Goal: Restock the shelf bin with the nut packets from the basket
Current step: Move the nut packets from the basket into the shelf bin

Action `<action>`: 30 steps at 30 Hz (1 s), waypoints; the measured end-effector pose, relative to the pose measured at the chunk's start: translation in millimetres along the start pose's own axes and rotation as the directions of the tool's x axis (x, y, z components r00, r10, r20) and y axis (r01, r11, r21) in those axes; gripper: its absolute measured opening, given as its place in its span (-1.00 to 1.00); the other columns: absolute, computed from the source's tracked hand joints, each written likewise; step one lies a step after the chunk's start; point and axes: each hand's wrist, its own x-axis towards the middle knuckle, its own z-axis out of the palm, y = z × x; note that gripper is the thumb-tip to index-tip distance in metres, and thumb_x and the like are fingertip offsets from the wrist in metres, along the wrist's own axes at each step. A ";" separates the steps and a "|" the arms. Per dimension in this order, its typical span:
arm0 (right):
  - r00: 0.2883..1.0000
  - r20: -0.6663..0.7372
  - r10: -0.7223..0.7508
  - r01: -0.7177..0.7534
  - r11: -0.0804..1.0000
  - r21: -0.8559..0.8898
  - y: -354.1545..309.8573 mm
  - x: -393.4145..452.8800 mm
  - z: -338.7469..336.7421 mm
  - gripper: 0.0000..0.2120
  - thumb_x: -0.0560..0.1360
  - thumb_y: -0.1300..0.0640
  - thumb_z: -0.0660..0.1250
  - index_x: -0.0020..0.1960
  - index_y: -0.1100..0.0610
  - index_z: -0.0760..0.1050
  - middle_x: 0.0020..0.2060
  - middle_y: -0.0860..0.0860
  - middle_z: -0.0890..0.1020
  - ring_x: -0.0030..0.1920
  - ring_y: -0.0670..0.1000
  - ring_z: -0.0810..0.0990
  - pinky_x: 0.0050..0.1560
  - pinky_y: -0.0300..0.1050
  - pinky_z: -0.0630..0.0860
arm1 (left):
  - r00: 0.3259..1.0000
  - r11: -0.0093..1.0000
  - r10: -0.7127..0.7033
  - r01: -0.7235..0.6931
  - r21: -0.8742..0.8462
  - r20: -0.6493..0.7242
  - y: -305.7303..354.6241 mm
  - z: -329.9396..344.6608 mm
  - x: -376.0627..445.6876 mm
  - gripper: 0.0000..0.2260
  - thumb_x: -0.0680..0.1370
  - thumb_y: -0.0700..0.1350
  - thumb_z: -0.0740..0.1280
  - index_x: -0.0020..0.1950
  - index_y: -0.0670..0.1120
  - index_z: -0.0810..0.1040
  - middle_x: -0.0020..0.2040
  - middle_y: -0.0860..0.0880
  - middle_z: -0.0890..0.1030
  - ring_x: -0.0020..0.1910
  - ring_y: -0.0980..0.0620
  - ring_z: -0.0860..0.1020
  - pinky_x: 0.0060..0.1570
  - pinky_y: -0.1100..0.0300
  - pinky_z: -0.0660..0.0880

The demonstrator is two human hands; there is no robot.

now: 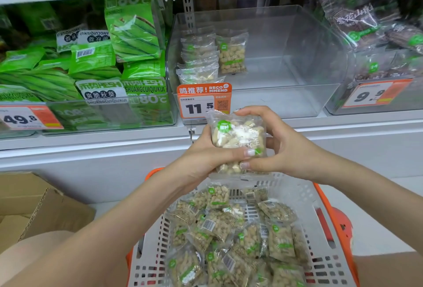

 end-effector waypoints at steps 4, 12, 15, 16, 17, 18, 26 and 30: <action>0.998 0.052 0.037 -0.039 0.999 0.026 1.5 -0.6 1.9 -0.21 0.26 0.23 0.58 0.32 -0.15 0.26 0.14 -0.04 0.57 0.12 -0.06 0.60 0.00 -0.20 0.56 | 1.000 1.000 -0.001 0.001 0.002 -0.006 -6.5 -2.1 1.8 -0.19 0.17 -0.13 0.59 0.36 -0.10 0.33 0.18 -0.14 0.61 0.14 -0.11 0.60 0.16 -0.05 0.52; 0.994 -0.102 -0.043 0.044 0.999 0.007 3.7 6.4 0.8 -0.26 0.18 0.16 0.65 0.18 -0.23 0.34 0.12 -0.13 0.55 0.09 0.01 0.62 0.08 -0.08 0.58 | 0.998 0.960 0.058 -0.046 0.276 -0.036 16.7 0.8 4.6 -0.27 0.18 0.03 0.62 0.24 0.00 0.35 0.10 0.04 0.61 -0.03 0.16 0.63 -0.07 0.20 0.60; 0.982 -0.181 -0.055 0.061 0.998 0.026 -1.4 10.1 -11.0 -0.25 0.10 -0.03 0.66 0.16 -0.30 0.35 0.14 -0.01 0.56 0.10 0.09 0.62 0.09 0.04 0.59 | 0.951 0.884 0.286 -0.216 0.415 -0.114 36.2 -8.3 6.5 -0.54 0.35 0.13 0.49 0.14 0.00 0.44 0.07 0.06 0.56 -0.13 0.15 0.61 -0.24 0.17 0.57; 0.974 -0.218 -0.060 0.069 0.997 0.034 -5.2 11.0 -17.6 -0.25 0.08 -0.03 0.65 0.15 -0.30 0.36 0.13 -0.01 0.57 0.09 0.07 0.62 0.08 0.03 0.59 | 0.895 0.817 0.416 -0.292 0.497 -0.158 40.7 -15.0 8.0 -0.60 0.35 0.19 0.43 0.07 0.03 0.47 0.05 0.06 0.56 -0.10 0.11 0.60 -0.19 0.11 0.56; 0.965 -0.252 -0.069 0.083 0.996 0.046 -8.7 11.9 -25.1 -0.25 0.08 -0.02 0.66 0.14 -0.30 0.36 0.12 -0.01 0.58 0.08 0.05 0.63 0.06 0.01 0.60 | 0.817 0.733 0.543 -0.349 0.584 -0.194 44.0 -23.5 10.5 -0.65 0.35 0.21 0.39 0.00 0.05 0.47 0.01 0.08 0.55 -0.10 0.11 0.56 -0.16 0.11 0.53; 0.955 -0.287 -0.078 0.101 0.993 0.064 -13.0 13.2 -32.1 -0.25 0.07 0.00 0.66 0.14 -0.30 0.36 0.10 -0.01 0.59 0.07 0.05 0.63 0.04 0.00 0.61 | 0.734 0.643 0.646 -0.378 0.666 -0.207 46.6 -33.5 13.6 -0.67 0.35 0.21 0.38 -0.03 0.04 0.46 -0.03 0.10 0.52 -0.10 0.10 0.53 -0.13 0.14 0.48; 0.888 -0.434 -0.148 0.155 0.988 -0.020 -38.2 64.4 -82.8 -0.27 0.20 0.11 0.60 0.24 -0.14 0.30 0.23 0.12 0.48 0.06 -0.04 0.59 -0.08 -0.17 0.58 | 0.696 -0.113 0.697 -0.130 0.985 0.172 36.4 -72.5 36.3 -0.27 0.30 0.02 0.51 0.41 -0.08 0.34 0.35 -0.07 0.44 0.33 -0.08 0.36 0.35 0.03 0.10; 0.913 -0.377 -0.154 0.054 0.963 -0.263 -22.5 119.4 -106.0 -0.31 0.30 0.22 0.58 0.28 -0.06 0.28 0.17 -0.03 0.45 0.01 -0.16 0.53 0.05 -0.21 0.53 | 0.696 -0.172 0.683 -0.142 0.975 0.222 32.7 -73.8 37.5 -0.25 0.30 -0.11 0.52 0.44 -0.08 0.29 0.34 -0.14 0.45 0.29 -0.14 0.42 0.41 -0.02 0.02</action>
